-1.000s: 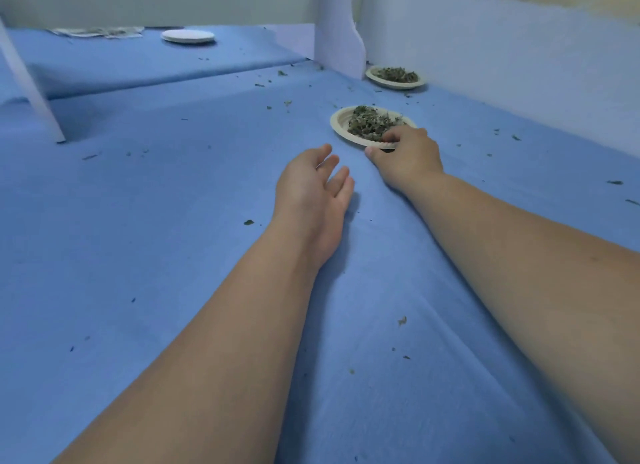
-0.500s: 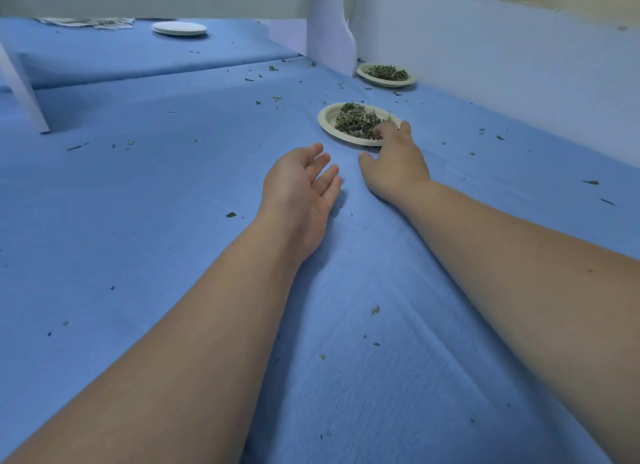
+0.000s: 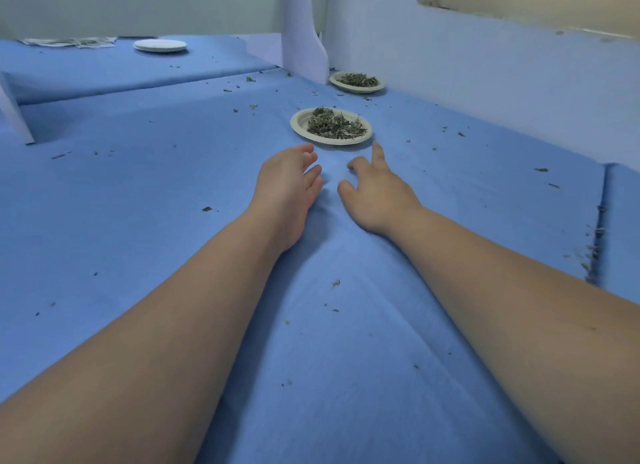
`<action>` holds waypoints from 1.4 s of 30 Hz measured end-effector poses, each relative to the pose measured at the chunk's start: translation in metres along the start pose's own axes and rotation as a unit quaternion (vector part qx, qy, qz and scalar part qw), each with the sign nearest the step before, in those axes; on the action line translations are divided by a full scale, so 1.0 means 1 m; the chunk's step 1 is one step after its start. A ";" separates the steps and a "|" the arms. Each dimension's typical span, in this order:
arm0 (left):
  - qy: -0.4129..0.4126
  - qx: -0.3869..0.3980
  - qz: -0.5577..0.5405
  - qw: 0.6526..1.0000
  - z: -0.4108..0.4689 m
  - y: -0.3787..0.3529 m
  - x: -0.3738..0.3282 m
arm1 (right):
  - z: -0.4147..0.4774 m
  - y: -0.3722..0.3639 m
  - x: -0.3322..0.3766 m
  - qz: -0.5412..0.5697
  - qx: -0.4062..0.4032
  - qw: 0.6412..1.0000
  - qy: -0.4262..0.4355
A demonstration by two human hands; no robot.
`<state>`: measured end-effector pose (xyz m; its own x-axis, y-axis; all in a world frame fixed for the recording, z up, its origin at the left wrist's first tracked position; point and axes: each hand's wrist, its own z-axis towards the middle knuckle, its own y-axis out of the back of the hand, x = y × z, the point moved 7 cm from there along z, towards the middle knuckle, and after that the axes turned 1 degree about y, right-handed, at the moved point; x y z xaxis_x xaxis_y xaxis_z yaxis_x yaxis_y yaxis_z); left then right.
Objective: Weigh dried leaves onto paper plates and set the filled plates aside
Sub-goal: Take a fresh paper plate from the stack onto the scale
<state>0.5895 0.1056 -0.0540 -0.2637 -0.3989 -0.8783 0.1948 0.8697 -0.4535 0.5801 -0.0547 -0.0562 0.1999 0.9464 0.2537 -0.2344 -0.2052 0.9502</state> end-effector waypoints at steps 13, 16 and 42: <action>-0.104 0.000 0.226 0.969 0.007 -0.004 0.004 | -0.030 0.003 -0.002 0.004 0.013 1.000 -0.007; -0.110 -0.001 0.235 0.966 0.004 -0.003 0.003 | -0.033 0.007 -0.001 0.012 0.007 1.000 -0.008; -0.024 -0.126 -0.072 0.989 0.112 -0.031 -0.022 | 0.108 -0.015 -0.003 0.016 0.056 0.994 0.091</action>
<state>0.6949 0.0548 -0.0373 -0.2261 -0.5320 -0.8160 -0.0852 0.8453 -0.5275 0.6860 -0.0812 -0.0520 0.0159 0.9665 0.2561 -0.1290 -0.2520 0.9591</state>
